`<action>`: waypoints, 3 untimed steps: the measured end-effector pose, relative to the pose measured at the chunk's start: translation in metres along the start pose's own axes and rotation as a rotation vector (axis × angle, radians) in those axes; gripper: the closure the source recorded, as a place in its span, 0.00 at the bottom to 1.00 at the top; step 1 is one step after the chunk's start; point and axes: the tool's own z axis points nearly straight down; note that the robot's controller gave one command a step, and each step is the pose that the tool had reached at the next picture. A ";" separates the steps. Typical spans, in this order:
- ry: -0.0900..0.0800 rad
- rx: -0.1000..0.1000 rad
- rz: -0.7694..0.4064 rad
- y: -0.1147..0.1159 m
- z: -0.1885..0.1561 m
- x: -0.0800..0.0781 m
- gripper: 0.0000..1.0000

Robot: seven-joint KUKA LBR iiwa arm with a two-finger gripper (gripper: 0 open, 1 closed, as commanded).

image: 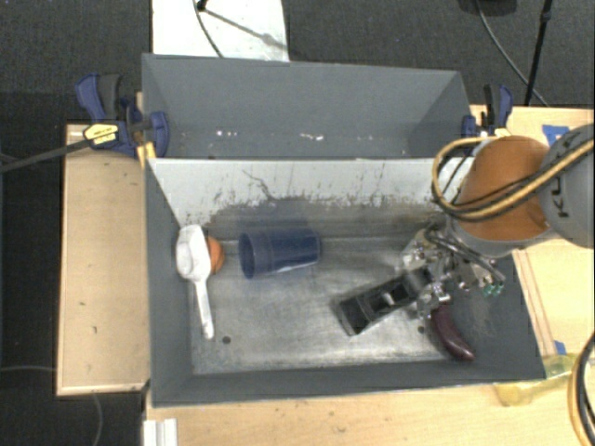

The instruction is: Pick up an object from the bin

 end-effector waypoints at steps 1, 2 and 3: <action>0.009 -0.007 -0.010 0.000 -0.044 0.004 1.00; -0.002 -0.001 -0.014 0.001 -0.084 0.003 1.00; 0.002 -0.003 -0.016 0.003 -0.095 0.004 1.00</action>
Offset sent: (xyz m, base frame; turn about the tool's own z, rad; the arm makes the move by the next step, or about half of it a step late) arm -0.0093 0.0119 0.0417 -0.0323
